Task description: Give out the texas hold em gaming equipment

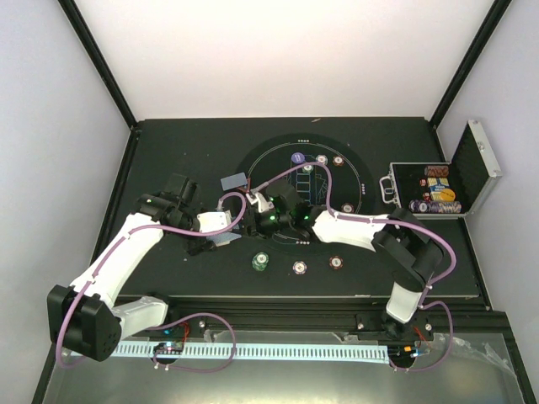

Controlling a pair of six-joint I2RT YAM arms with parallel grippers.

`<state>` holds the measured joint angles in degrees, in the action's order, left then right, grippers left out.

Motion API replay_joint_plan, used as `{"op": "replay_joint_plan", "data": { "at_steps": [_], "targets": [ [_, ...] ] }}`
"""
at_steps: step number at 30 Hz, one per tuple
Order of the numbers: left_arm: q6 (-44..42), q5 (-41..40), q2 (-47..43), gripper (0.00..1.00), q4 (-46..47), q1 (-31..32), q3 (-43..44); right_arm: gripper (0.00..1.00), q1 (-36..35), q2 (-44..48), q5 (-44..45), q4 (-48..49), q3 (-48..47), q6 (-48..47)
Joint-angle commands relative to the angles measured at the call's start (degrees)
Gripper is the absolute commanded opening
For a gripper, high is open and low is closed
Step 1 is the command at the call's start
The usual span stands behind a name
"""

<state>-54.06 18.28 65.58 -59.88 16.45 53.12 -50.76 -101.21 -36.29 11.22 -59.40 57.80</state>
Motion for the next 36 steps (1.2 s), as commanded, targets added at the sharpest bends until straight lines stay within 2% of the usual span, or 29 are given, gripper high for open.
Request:
{"op": "replay_joint_plan", "data": {
  "at_steps": [1, 8, 20, 29, 33, 36],
  "targets": [
    [0.01, 1.23, -0.89, 0.02, -0.95, -0.36, 1.9, 0.37, -0.22, 0.24, 0.3, 1.01, -1.2, -0.01],
    [0.05, 1.0, -0.75, 0.02, -0.55, -0.36, 1.65, 0.17, 0.38, 2.14, 1.07, 0.35, 0.11, -0.05],
    [0.05, 0.7, -0.76, 0.02, -0.55, -0.36, 1.56, 0.02, 2.03, 6.72, 1.46, -1.51, 2.59, -0.76],
    [0.11, 0.28, -0.96, 0.02, -0.59, -0.36, 1.61, 0.01, 2.97, 8.24, -1.22, 3.12, 4.88, 2.03],
    [-0.07, -0.3, -1.06, 0.02, -0.83, -0.36, 1.46, 0.01, 7.27, 10.72, -3.72, 5.54, 7.48, 3.38],
    [-0.16, -0.55, -1.22, 0.02, -0.86, -0.36, 1.3, 0.01, 11.33, 13.27, -5.1, 3.52, 8.32, 2.11]
  ]
}}
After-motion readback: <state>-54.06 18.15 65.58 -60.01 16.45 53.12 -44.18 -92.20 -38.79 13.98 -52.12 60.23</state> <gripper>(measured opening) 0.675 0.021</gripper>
